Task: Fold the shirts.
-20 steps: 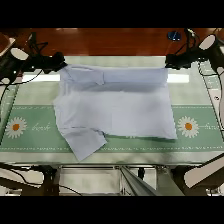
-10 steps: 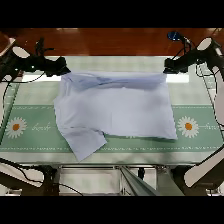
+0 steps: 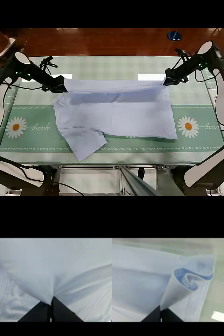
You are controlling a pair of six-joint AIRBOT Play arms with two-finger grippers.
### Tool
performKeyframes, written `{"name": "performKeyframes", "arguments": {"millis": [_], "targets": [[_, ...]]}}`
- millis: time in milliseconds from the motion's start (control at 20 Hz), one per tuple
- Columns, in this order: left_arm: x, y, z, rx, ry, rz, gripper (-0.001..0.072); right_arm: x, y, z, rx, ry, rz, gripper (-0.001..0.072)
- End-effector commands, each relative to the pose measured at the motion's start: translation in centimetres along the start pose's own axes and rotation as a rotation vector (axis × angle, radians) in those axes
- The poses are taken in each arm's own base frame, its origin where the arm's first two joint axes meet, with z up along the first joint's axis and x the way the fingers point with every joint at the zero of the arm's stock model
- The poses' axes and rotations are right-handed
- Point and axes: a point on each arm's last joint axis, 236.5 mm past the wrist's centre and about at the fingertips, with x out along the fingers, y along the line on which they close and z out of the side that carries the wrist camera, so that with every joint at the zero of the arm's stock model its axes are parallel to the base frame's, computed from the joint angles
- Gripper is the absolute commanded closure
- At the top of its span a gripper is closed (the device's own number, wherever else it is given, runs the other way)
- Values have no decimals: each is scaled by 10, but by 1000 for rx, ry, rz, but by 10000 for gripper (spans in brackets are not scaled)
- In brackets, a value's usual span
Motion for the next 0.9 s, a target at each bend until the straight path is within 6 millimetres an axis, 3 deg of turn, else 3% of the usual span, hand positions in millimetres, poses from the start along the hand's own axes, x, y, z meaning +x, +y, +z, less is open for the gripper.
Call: {"name": "performKeyframes", "arguments": {"millis": [0, 200, 500, 600, 700, 850], "targets": [[6, 6, -11, -2, 49, 11, 677, 17, -5, -20, 24, 72, 12, 693], [6, 6, -12, -2, 53, 10, 677, 28, -8, -30, 42, 102, 17, 693], [6, 5, -12, -3, 53, 10, 677, 26, -4, -47, 34, 176, 32, 692], [6, 5, -15, -3, 67, 7, 656, 26, -5, -45, 38, 165, 29, 668], [4, 2, -29, -13, 127, -3, 208, 27, -5, -41, 58, 150, 25, 297], [-9, 8, -52, -28, 197, 1, 198, 10, -6, -40, 55, 119, 21, 301]]}}
